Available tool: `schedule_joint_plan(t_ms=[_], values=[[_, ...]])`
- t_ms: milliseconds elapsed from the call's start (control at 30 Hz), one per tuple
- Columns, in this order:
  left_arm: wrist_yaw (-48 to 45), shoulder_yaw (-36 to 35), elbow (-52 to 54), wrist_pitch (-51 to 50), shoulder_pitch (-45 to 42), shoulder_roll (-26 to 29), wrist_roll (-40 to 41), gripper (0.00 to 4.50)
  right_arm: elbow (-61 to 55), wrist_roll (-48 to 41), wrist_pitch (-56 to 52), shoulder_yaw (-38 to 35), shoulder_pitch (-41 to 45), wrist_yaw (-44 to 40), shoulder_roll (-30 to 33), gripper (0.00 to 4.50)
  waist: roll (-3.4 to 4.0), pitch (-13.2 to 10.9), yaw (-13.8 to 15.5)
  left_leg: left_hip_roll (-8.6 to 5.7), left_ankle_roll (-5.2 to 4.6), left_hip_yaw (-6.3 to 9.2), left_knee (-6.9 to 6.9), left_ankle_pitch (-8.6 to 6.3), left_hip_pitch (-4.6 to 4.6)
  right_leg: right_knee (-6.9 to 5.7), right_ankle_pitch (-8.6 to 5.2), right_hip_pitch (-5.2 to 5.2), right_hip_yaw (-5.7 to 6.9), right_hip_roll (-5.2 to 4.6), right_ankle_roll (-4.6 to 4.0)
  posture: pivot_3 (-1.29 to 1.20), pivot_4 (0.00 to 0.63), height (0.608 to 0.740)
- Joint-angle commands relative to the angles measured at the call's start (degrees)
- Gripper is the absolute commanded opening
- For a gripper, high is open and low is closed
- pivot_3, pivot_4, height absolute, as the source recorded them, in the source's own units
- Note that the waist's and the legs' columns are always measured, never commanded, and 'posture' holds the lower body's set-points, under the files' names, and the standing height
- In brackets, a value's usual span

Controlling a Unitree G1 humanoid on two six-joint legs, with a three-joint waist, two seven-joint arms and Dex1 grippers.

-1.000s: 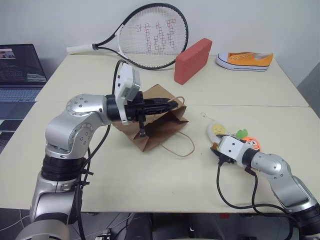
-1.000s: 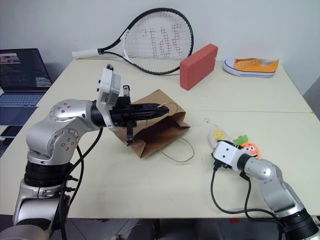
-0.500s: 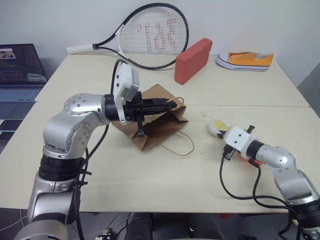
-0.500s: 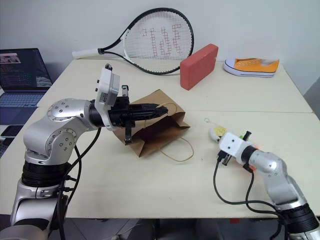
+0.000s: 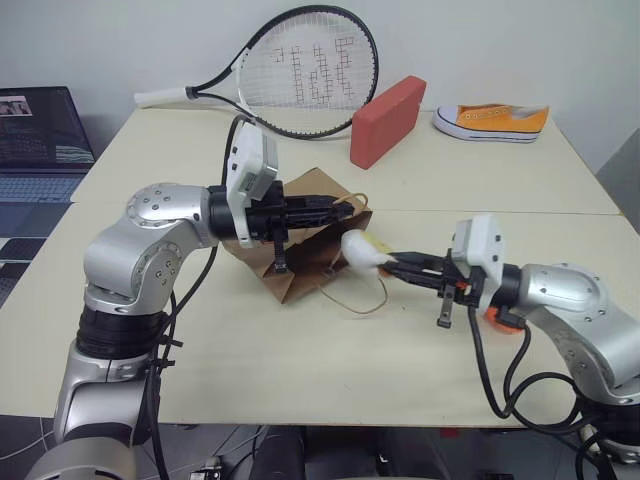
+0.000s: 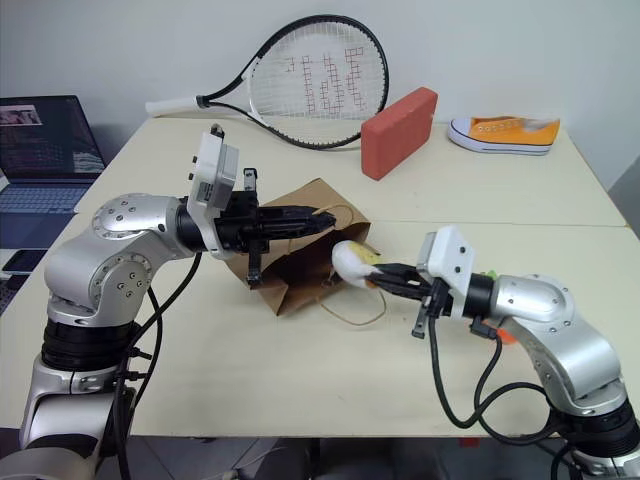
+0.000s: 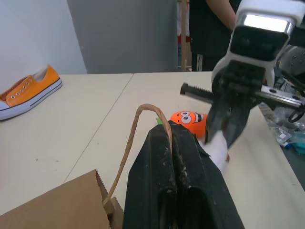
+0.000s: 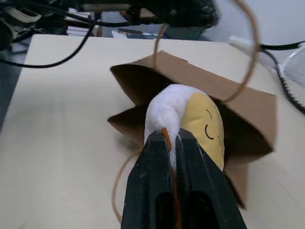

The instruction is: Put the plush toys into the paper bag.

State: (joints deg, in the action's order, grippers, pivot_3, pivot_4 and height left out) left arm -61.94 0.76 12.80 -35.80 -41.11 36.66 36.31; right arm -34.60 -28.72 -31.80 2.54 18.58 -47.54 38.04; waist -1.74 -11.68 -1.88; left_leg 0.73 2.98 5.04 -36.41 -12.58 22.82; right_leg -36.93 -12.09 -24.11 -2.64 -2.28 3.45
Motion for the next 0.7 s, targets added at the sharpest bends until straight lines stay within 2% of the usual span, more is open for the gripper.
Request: schedule_joint_plan(t_ms=[33,333,700], values=[[0.0,-1.8,1.3,-0.9,-1.6,0.0,2.3,0.00,5.2,6.9,5.5,5.7,3.4,3.5,-4.8,0.03,-0.07,0.0,-0.1,0.00,0.00,0.01,0.00,0.00,-0.01,0.01,0.00,0.01,0.01,0.00,0.00,0.00,0.150,0.740],[0.8,-2.3,2.6,-2.3,-1.5,0.2,4.3,0.00,15.1,16.2,11.2,12.4,4.8,7.2,-12.5,0.03,-0.05,0.0,-0.1,0.01,0.00,0.03,0.01,0.00,0.00,-0.02,0.02,-0.02,0.02,0.01,0.02,0.00,0.150,0.740],[0.0,-1.8,4.5,-4.2,-0.7,0.4,6.0,0.00,23.7,21.6,8.3,13.6,10.4,16.7,-24.7,0.03,-0.05,0.0,-0.2,0.02,0.00,0.04,0.02,0.00,-0.04,-0.07,0.02,-0.03,0.02,0.03,0.01,0.00,0.150,0.740]])
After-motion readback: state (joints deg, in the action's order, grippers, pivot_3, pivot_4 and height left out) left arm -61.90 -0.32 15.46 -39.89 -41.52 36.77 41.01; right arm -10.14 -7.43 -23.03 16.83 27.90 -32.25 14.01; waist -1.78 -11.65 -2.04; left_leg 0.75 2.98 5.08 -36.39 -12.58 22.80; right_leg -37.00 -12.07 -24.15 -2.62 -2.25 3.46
